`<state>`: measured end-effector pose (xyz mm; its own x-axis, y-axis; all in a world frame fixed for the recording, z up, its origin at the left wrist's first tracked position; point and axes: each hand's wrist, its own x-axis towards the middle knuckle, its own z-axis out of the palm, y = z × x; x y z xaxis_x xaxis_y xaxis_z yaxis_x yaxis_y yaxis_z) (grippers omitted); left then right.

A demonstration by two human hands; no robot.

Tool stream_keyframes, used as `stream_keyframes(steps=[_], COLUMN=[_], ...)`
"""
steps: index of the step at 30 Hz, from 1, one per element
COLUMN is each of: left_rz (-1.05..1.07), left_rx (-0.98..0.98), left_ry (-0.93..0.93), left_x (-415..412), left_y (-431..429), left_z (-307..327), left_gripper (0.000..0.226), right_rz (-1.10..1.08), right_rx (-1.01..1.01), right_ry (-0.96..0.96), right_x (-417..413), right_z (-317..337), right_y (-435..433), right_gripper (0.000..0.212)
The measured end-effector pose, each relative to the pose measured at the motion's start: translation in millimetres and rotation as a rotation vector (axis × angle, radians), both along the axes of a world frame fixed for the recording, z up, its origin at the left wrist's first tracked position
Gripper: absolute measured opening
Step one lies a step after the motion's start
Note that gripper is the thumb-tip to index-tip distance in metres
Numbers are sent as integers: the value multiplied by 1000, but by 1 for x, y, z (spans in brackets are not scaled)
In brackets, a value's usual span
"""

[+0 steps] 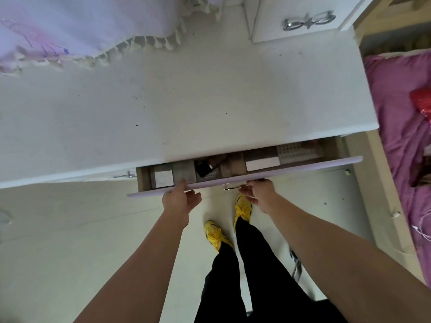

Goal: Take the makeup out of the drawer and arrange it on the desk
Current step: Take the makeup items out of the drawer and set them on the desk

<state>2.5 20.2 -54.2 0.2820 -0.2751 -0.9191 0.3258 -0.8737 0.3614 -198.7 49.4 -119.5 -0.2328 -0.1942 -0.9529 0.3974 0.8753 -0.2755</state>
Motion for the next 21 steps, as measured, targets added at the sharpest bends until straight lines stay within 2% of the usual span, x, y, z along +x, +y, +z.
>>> stream_keyframes(steps=[5,21], left_rz=[162,201], left_rx=[50,114], left_ry=[51,80], left_x=[3,13], left_y=[20,91], left_z=[-1,-15], left_gripper=[22,15], right_rz=[-4,25], right_rx=[4,68], right_ry=[-9,9], right_x=[3,9], right_z=[0,-15], right_y=[36,107], right_gripper=[16,25])
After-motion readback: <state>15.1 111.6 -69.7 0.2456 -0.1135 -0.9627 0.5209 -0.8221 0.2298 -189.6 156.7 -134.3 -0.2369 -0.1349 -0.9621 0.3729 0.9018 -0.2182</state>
